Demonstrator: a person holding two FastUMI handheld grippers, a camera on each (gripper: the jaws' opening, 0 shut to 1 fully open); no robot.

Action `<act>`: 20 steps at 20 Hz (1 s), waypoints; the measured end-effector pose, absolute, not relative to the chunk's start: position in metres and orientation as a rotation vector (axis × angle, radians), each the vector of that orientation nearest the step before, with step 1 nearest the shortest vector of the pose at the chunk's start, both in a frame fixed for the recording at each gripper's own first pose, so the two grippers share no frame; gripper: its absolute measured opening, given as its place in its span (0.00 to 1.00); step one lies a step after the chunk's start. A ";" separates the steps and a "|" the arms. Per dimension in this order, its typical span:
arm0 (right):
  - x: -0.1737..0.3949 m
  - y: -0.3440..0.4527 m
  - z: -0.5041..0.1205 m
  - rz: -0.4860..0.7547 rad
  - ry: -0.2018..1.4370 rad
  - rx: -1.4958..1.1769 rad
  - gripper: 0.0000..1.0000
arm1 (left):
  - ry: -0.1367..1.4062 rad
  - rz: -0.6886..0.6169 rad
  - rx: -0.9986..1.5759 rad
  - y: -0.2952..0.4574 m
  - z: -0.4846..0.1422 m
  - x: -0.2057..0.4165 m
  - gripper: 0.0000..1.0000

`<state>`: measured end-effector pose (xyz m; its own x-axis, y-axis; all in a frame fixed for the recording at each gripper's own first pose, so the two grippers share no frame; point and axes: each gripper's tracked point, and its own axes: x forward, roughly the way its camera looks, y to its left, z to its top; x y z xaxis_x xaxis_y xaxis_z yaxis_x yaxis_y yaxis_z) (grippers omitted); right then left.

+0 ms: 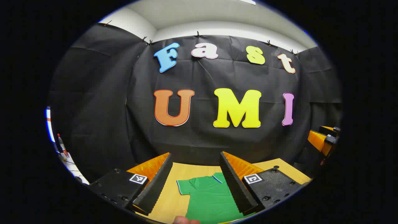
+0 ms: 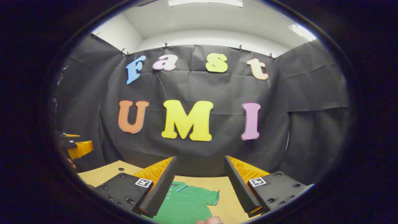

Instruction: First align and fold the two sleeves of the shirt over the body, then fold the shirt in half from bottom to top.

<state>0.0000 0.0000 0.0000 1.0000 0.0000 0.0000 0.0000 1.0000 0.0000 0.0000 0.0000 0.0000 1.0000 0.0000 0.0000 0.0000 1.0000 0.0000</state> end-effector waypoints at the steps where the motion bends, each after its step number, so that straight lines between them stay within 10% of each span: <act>1: 0.002 0.000 -0.002 -0.006 0.006 -0.002 0.93 | 0.003 -0.003 -0.001 0.001 -0.002 0.004 0.97; 20: 0.008 -0.007 -0.019 -0.043 0.084 -0.023 0.96 | 0.038 -0.048 0.018 -0.012 -0.019 0.023 0.97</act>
